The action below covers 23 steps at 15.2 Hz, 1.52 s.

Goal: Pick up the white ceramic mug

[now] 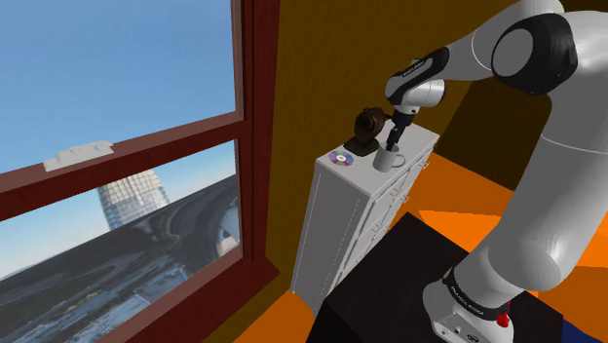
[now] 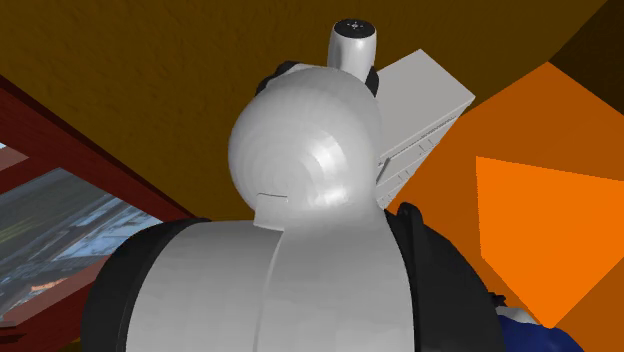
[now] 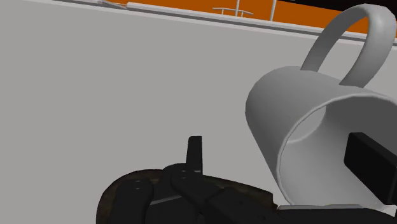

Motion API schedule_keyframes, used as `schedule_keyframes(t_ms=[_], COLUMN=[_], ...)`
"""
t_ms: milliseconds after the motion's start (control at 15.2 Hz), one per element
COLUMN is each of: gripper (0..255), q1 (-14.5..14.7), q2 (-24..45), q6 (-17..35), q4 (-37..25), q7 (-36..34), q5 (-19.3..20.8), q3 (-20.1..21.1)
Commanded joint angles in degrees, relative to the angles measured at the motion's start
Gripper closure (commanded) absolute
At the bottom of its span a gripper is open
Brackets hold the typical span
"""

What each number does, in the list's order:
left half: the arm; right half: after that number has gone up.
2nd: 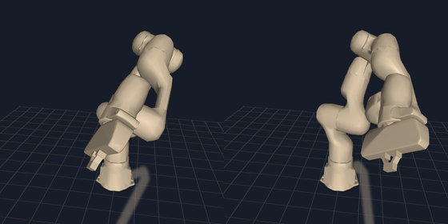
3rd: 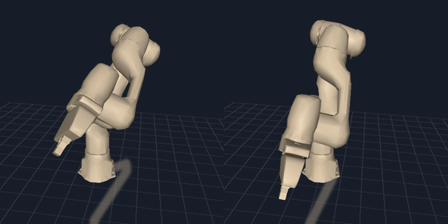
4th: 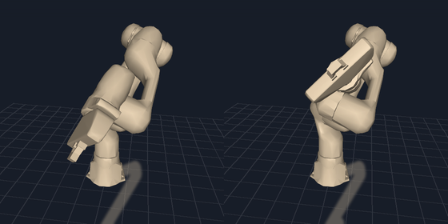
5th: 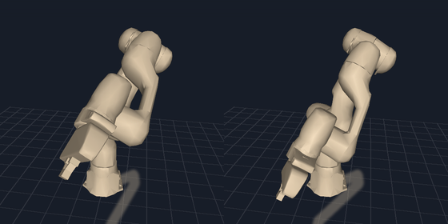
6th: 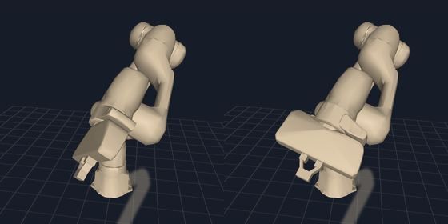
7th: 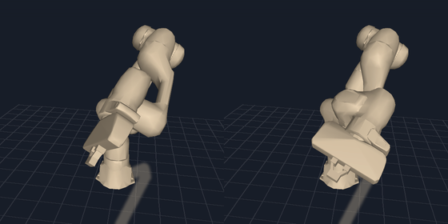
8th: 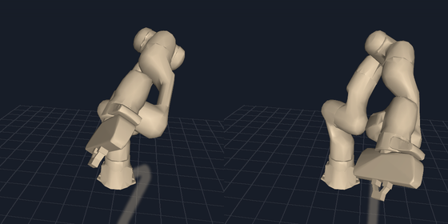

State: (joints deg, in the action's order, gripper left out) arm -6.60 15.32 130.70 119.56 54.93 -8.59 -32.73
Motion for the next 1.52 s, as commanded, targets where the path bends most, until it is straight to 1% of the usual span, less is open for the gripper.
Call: schedule_keyframes(t_ms=[0, 132, 198, 792, 1452], gripper=[0, 0, 255, 255, 255], q1=[-0.45, -0.46, -0.48, -0.47, 0.81], q2=[1.52, 1.52, 1.49, 1.52, -3.57], q6=[1.7, 1.7, 1.75, 1.7, -4.85], q4=[0.4, 0.41, 0.47, 0.4, -1.91], q7=[0.82, 0.82, 0.85, 0.82, -1.64], q5=[-1.18, -1.18, -1.17, -1.18, 2.69], q3=[0.46, 0.47, 0.46, 0.47, -1.0])
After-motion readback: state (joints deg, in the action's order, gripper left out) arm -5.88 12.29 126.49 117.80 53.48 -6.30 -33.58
